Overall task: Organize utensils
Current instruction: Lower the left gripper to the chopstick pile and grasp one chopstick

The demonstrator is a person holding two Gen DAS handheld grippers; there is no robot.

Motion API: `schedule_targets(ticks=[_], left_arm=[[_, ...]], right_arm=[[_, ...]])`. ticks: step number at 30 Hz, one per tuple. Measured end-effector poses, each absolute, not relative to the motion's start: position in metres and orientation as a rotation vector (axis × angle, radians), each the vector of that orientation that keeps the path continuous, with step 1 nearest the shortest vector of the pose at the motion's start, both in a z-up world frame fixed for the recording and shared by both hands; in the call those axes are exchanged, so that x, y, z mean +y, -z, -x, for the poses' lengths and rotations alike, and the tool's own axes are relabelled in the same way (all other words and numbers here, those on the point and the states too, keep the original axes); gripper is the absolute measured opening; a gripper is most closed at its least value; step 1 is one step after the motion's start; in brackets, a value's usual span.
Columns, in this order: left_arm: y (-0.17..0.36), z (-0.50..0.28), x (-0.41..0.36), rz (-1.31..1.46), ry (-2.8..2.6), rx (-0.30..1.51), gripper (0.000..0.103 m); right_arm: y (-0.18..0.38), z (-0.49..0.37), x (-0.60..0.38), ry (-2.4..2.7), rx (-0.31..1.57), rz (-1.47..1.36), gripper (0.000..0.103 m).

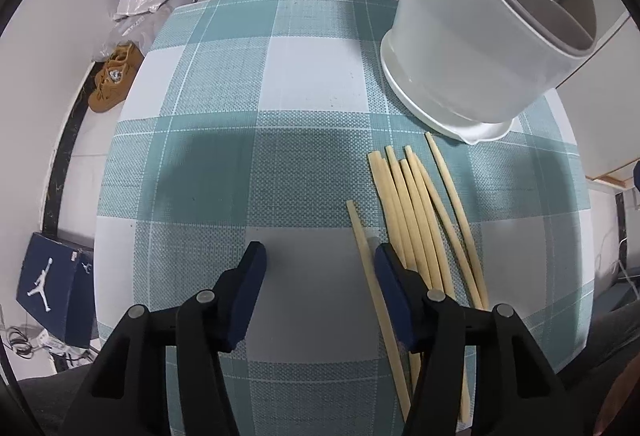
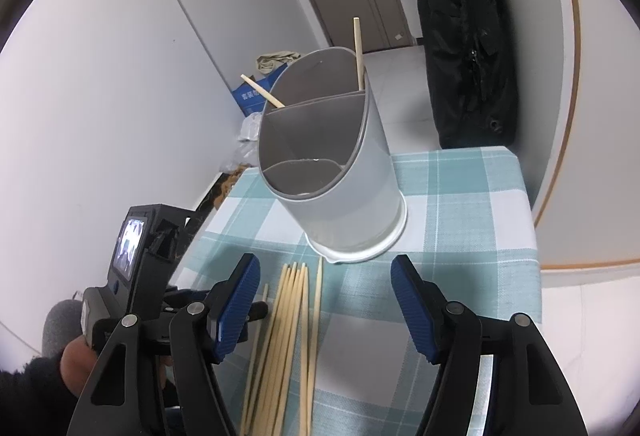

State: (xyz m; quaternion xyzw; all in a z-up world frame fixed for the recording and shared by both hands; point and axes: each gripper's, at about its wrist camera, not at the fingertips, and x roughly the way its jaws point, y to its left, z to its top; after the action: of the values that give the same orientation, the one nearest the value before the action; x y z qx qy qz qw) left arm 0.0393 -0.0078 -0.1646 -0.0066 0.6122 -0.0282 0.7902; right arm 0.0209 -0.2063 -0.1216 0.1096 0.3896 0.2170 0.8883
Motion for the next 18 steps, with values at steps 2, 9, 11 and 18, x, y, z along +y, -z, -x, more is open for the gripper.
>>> schedule_targets(ticks=[2,9,11,18], left_arm=[[0.165,-0.038,-0.013,-0.022,0.051,1.31,0.047],[0.164,-0.046,-0.017,-0.018,0.065,1.297,0.013],[0.164,-0.047,-0.018,-0.009,0.07,1.294,0.003],[0.166,-0.06,-0.003,0.056,0.085,1.285,0.002]], right_arm=[[0.123,-0.021,-0.208,-0.45,0.816,-0.236,0.068],[0.123,-0.02,-0.206,-0.456,0.821,-0.231,0.068],[0.125,-0.02,-0.204,-0.461,0.827,-0.228,0.068],[0.137,-0.023,-0.195,-0.459,0.87,-0.206,0.067]])
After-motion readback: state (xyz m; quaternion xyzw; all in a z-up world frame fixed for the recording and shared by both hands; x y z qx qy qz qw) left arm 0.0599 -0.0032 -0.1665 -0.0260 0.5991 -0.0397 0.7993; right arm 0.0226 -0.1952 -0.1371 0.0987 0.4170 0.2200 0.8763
